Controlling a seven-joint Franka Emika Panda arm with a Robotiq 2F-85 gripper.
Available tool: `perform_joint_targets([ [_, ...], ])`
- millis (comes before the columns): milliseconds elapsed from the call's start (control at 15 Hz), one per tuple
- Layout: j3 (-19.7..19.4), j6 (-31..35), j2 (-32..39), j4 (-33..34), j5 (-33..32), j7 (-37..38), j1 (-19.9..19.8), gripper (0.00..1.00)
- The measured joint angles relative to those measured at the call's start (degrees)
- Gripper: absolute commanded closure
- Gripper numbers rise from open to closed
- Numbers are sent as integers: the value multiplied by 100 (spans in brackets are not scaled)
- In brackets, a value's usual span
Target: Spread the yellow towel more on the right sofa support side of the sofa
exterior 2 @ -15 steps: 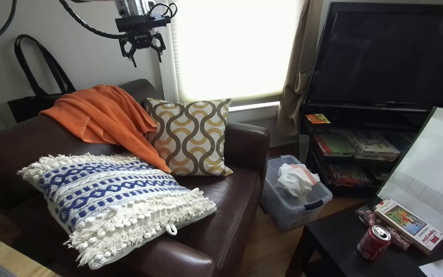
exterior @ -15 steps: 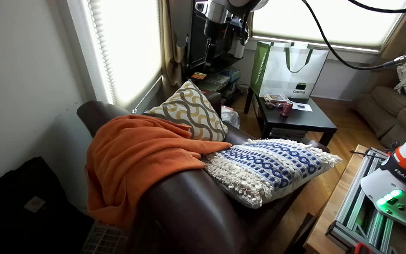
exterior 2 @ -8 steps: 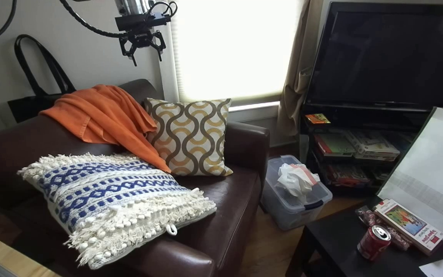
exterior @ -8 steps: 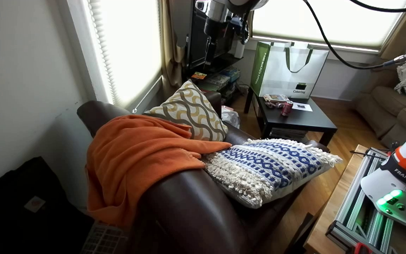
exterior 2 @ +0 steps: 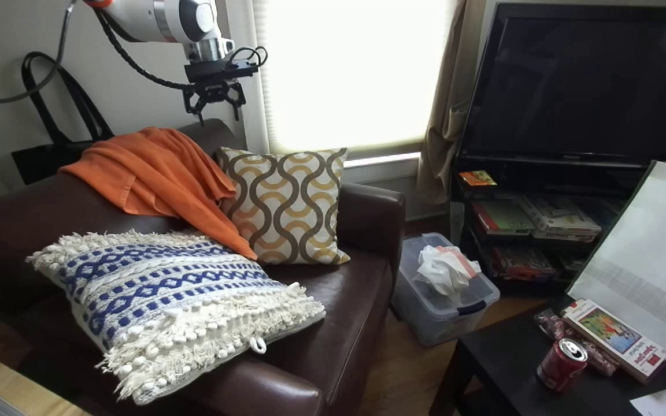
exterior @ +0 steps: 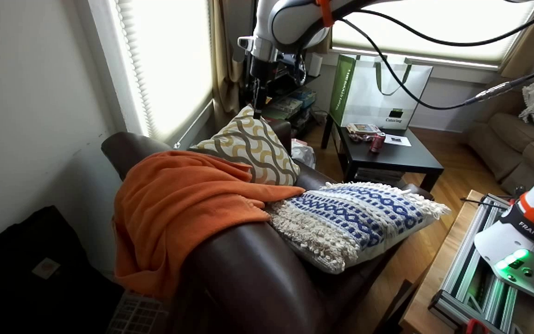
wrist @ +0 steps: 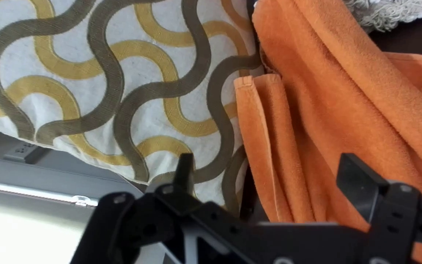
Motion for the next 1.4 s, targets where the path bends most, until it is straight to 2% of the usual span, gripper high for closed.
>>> perform_joint_targets([
  [400, 64, 120, 1071, 796, 1, -278, 7, 0],
  [667, 233, 123, 1616, 1304, 5, -369, 47, 0],
  [1000, 248, 122, 2206, 1851, -1, -430, 201, 0],
  [1067, 246, 120, 2316, 1950, -3, -438, 219, 7],
  [1133, 244, 120, 2420, 2039, -5, -443, 232, 21],
  [1200, 242, 120, 2518, 2133, -10, -449, 242, 26],
  [1267, 237, 120, 2610, 2226, -19, -450, 252, 27],
  [1400, 231, 114, 2771, 2404, -24, -457, 267, 39],
])
